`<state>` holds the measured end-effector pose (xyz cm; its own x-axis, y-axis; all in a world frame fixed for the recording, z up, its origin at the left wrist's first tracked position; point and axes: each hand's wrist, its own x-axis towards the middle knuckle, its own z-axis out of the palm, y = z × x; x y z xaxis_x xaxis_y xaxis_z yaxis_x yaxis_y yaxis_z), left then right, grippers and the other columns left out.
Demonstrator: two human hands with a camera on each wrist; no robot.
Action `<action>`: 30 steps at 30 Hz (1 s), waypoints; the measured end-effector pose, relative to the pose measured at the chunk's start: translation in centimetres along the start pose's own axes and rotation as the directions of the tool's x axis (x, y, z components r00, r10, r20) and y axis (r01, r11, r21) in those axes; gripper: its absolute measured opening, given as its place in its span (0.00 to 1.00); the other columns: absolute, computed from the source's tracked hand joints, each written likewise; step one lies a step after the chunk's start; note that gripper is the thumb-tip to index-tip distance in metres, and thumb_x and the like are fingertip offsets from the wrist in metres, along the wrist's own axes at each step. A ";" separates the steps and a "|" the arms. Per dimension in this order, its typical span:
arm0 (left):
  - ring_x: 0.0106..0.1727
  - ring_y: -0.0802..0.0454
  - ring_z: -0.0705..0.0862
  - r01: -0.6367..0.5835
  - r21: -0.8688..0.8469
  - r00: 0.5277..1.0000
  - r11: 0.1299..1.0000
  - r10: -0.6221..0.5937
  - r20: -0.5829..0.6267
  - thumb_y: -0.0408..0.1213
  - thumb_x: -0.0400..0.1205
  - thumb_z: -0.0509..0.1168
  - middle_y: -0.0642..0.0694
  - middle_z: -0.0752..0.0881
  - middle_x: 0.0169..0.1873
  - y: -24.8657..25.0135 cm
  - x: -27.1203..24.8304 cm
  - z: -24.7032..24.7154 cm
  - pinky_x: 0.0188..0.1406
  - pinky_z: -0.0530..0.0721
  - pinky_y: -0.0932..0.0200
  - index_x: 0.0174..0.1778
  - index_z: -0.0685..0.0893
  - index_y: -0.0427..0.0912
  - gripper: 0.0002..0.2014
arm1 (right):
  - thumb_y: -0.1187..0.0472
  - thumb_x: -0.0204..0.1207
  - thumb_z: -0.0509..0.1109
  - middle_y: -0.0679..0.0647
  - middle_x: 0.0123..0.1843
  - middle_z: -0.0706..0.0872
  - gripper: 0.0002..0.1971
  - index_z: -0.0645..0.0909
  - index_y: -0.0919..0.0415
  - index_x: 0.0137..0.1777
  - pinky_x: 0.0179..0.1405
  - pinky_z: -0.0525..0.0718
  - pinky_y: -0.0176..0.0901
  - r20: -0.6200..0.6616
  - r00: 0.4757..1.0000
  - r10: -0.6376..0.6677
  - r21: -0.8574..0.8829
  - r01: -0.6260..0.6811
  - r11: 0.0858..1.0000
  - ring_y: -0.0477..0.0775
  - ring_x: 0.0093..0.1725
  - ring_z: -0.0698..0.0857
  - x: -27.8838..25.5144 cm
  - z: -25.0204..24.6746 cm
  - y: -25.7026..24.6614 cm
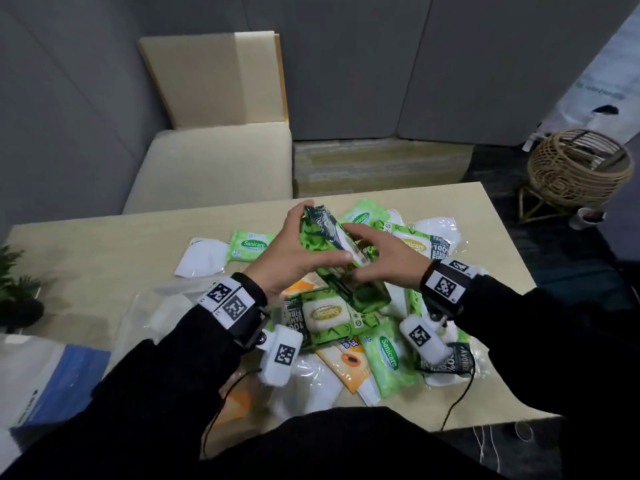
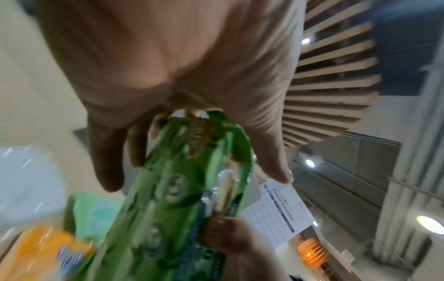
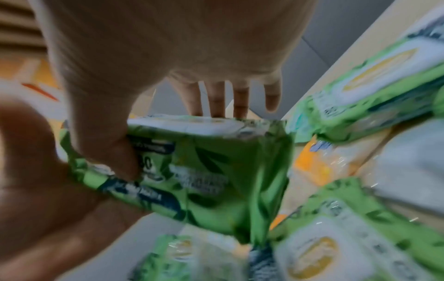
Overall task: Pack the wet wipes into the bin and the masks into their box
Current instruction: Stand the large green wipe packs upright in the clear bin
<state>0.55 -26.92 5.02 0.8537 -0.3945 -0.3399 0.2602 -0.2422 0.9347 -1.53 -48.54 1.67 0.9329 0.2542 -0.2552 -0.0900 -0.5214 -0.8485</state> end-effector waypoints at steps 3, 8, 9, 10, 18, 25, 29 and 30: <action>0.64 0.56 0.88 -0.130 0.101 0.991 0.986 0.131 0.004 0.47 0.54 0.89 0.54 0.84 0.66 2.7 -2.0 -2.8 0.65 0.89 0.50 0.78 0.69 0.59 0.56 | 0.58 0.64 0.83 0.48 0.69 0.89 0.34 0.82 0.45 0.73 0.71 0.81 0.54 0.115 0.991 -0.070 0.244 0.040 0.969 0.54 0.70 0.85 0.4 -0.2 -2.9; 0.58 0.53 0.90 -0.205 0.206 0.956 0.957 0.241 -0.165 0.57 0.53 0.89 0.51 0.85 0.62 4.1 -4.5 -6.4 0.57 0.92 0.43 0.72 0.72 0.61 0.52 | 0.65 0.72 0.77 0.53 0.69 0.90 0.24 0.82 0.53 0.70 0.70 0.83 0.51 0.210 0.963 -0.170 0.389 0.077 0.918 0.55 0.69 0.87 0.9 1.1 -7.1; 0.58 0.51 0.90 -0.185 0.214 0.944 0.959 0.234 -0.232 0.60 0.51 0.89 0.52 0.86 0.60 4.0 -4.8 -6.8 0.56 0.92 0.39 0.71 0.72 0.64 0.52 | 0.65 0.73 0.80 0.51 0.68 0.90 0.26 0.81 0.53 0.71 0.69 0.83 0.48 0.208 0.963 -0.173 0.379 0.084 0.921 0.53 0.68 0.88 0.9 1.8 -8.1; 0.58 0.50 0.90 -0.161 0.227 0.928 0.960 0.225 -0.296 0.62 0.50 0.89 0.52 0.86 0.59 3.8 -5.0 -7.2 0.55 0.92 0.38 0.70 0.71 0.66 0.52 | 0.63 0.70 0.84 0.47 0.67 0.91 0.30 0.80 0.51 0.71 0.68 0.84 0.45 0.190 0.966 -0.177 0.337 0.105 0.936 0.49 0.67 0.88 1.1 2.6 -9.0; 0.59 0.50 0.89 -0.092 0.406 0.947 0.909 0.206 -0.248 0.64 0.53 0.87 0.57 0.88 0.62 3.0 -9.6 -14.6 0.63 0.89 0.40 0.66 0.83 0.67 0.43 | 0.78 0.62 0.80 0.50 0.52 0.92 0.31 0.81 0.55 0.63 0.46 0.88 0.40 0.119 0.973 -0.197 0.234 0.165 0.958 0.46 0.49 0.91 4.3 7.9 -12.9; 0.47 0.54 0.88 -0.076 0.587 0.919 0.806 0.285 -0.273 0.55 0.60 0.87 0.54 0.90 0.42 4.5 -14.3 -20.5 0.47 0.85 0.52 0.48 0.83 0.52 0.27 | 0.81 0.65 0.83 0.49 0.56 0.92 0.32 0.80 0.56 0.65 0.53 0.88 0.39 0.200 0.945 -0.259 0.265 0.202 0.943 0.45 0.54 0.91 7.0 11.5 -17.3; 0.40 0.53 0.81 0.143 0.728 0.867 0.670 0.269 -0.418 0.63 0.62 0.82 0.55 0.83 0.36 2.9 -14.1 -21.6 0.32 0.73 0.52 0.48 0.76 0.52 0.30 | 0.72 0.68 0.86 0.57 0.60 0.90 0.30 0.81 0.62 0.69 0.55 0.91 0.56 0.115 0.975 -0.191 0.246 0.158 0.956 0.59 0.55 0.91 9.5 13.7 -18.2; 0.41 0.51 0.81 0.178 0.728 0.858 0.662 0.258 -0.444 0.65 0.62 0.80 0.54 0.83 0.36 2.0 -13.9 -21.5 0.34 0.73 0.51 0.48 0.75 0.52 0.30 | 0.72 0.69 0.85 0.55 0.59 0.88 0.30 0.80 0.57 0.70 0.48 0.92 0.59 0.127 0.979 -0.158 0.225 0.127 0.966 0.61 0.51 0.91 9.9 14.1 -18.3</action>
<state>-1.11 -2.83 13.86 1.0000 -0.0074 -0.0043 -0.0044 -0.8760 0.4822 4.39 -24.97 8.14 0.8835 0.4346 -0.1746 -0.0471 -0.2885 -0.9563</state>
